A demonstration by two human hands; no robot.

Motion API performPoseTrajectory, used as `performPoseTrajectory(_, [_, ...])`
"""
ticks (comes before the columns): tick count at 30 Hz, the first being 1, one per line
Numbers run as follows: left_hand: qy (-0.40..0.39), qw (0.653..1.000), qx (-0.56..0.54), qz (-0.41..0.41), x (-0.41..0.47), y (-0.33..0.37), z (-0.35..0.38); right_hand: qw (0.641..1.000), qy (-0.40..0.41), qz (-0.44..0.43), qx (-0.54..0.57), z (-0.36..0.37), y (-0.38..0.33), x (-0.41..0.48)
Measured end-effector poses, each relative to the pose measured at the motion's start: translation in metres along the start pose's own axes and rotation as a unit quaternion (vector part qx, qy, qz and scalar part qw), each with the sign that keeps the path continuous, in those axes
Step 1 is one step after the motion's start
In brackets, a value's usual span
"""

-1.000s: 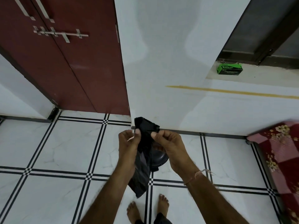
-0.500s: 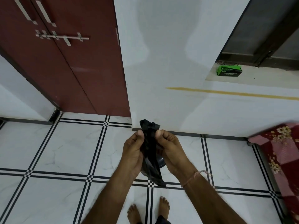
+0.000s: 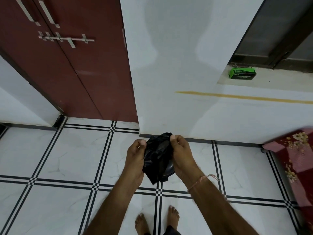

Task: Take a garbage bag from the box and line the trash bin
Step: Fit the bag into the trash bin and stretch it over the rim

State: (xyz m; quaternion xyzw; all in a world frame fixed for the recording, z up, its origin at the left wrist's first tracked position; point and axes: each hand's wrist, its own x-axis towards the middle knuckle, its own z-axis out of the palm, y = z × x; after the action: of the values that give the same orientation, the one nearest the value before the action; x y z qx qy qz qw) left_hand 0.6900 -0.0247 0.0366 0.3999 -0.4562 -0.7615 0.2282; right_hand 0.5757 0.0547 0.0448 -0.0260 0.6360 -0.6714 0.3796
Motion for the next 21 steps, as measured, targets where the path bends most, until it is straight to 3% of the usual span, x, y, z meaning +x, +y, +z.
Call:
performPoseTrajectory(6, [0.040, 0.993, -0.107, -0.011, 0.006, -0.001, -0.019, 0.985, -0.019, 0.056, 0.165, -0.012, -0.006, 0.011])
performPoseTrajectory(11, [0.028, 0.996, -0.089, 0.004, 0.015, -0.011, -0.036, 0.985, -0.015, 0.060, 0.164, -0.018, -0.011, 0.015])
performPoseTrajectory(14, [0.006, 1.000, -0.003, 0.024, 0.009, -0.004, -0.046, 0.989, -0.036, 0.037, 0.139, -0.022, -0.016, 0.018])
performPoseTrajectory(18, [0.048, 0.988, 0.147, 0.004, 0.033, 0.021, -0.045, 0.980, -0.185, 0.015, 0.068, -0.030, -0.033, 0.014])
performPoseTrajectory(19, [0.017, 0.984, 0.175, 0.007, 0.038, 0.029, -0.040, 0.975, -0.217, 0.014, 0.038, -0.031, -0.038, 0.014])
performPoseTrajectory(21, [-0.150, 0.958, 0.242, 0.048, 0.029, 0.037, -0.032, 0.963, -0.268, 0.016, -0.018, -0.029, -0.049, 0.017])
